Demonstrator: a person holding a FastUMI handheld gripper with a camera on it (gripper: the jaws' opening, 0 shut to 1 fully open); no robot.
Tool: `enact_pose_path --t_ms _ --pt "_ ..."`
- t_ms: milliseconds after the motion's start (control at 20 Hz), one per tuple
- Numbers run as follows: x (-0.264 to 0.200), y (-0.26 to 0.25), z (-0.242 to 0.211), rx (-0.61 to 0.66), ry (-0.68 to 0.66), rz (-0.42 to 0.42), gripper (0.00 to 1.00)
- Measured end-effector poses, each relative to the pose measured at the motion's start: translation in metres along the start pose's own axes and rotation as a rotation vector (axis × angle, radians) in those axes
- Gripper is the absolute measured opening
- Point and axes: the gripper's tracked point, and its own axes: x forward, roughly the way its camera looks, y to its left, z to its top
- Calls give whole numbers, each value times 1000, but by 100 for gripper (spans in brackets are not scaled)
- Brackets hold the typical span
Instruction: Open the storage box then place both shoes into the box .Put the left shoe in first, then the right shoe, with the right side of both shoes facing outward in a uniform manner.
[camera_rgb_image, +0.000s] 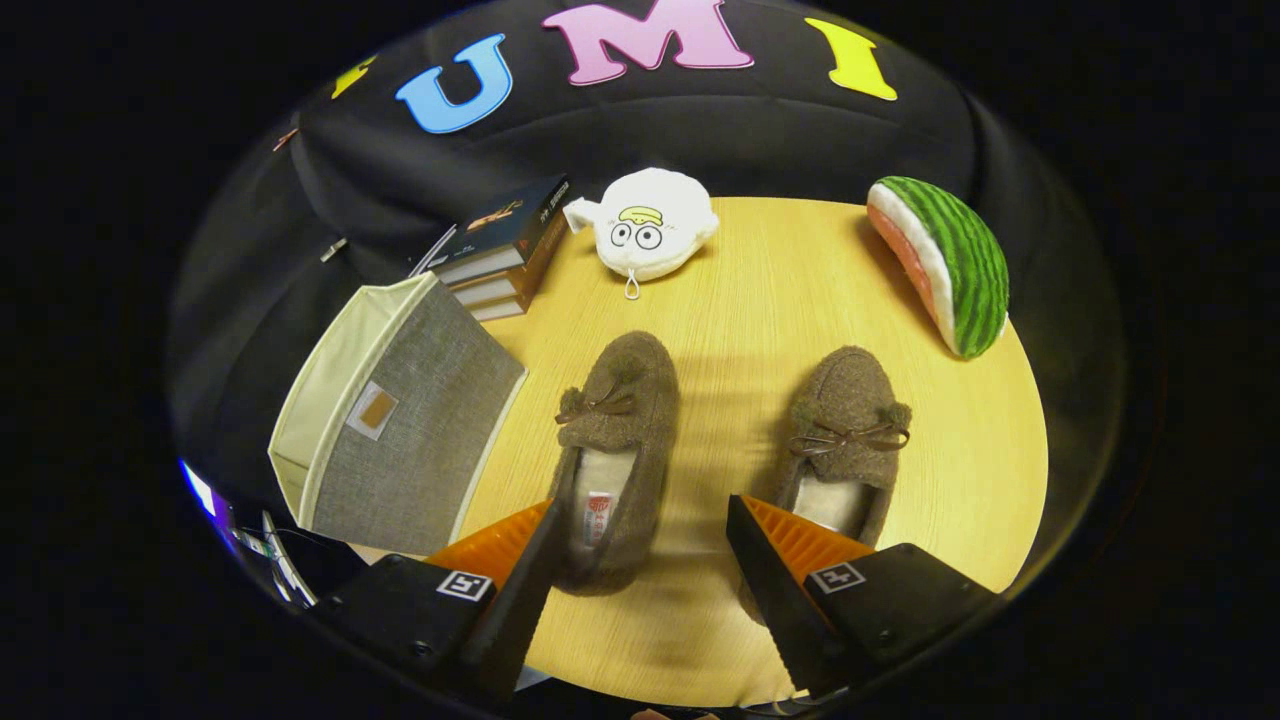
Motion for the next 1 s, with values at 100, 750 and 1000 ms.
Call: enact_pose_path --t_ms 100,750,1000 --pt "18 3 3 -20 3 4 98" --pt "76 6 -24 -51 141 34 34" --pt "77 -1 -22 100 168 78 7"
